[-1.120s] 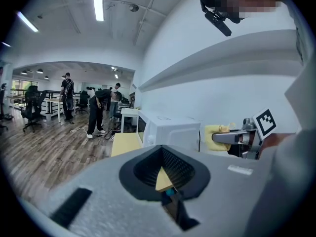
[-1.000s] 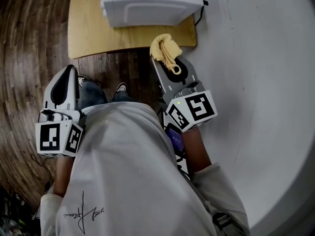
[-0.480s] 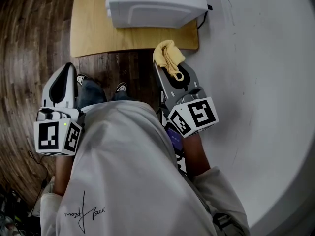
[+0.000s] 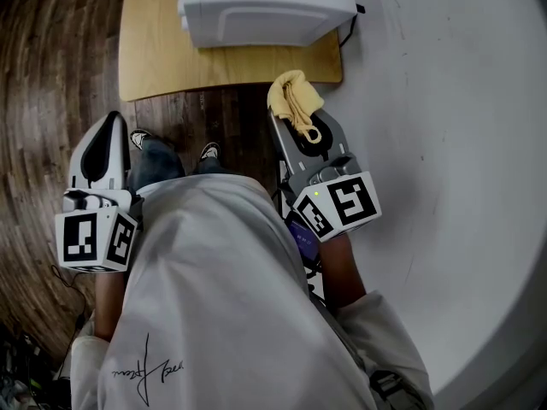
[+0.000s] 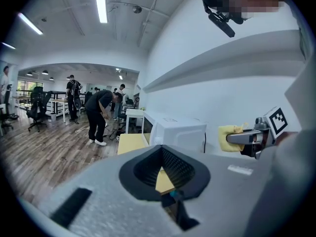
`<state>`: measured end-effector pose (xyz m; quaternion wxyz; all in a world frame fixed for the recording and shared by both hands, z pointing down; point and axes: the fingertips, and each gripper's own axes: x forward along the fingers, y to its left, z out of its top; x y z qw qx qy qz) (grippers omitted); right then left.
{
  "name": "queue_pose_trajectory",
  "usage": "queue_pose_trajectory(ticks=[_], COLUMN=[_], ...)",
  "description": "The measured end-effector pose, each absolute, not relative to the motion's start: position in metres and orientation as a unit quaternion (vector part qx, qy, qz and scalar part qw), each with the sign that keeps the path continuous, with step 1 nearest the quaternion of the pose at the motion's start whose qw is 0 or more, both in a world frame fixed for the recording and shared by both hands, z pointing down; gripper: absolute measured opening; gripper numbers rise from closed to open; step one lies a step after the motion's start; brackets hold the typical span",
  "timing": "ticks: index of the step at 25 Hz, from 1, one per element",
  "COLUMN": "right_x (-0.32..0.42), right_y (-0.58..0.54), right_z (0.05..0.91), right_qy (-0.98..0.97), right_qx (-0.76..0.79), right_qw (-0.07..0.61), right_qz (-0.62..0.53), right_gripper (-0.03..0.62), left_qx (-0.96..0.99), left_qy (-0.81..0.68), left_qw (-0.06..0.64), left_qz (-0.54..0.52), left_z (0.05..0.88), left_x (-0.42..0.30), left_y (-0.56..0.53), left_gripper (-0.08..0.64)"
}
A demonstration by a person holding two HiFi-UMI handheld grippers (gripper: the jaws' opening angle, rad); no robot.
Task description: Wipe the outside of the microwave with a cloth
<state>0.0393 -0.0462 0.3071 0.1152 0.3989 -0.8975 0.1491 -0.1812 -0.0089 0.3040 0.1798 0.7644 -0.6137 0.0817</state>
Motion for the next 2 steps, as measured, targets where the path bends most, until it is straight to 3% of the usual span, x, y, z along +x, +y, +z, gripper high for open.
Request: queue_pose_trajectory(ticks=[2], right_x=[0.0407], right_y=[-0.0456], right_z=[0.3069], right_qy=[-0.897], right_qx=[0.400], right_qw=[0.113], right_qz=[0.152], right_gripper=[0.112], left_qx=[0.765], left_qy=[-0.612], left_qw=[0.180], left_qz=[0.083], left_z=[0.3046], left_x=[-0.1796], left_y=[-0.0082], left_gripper=[-0.011])
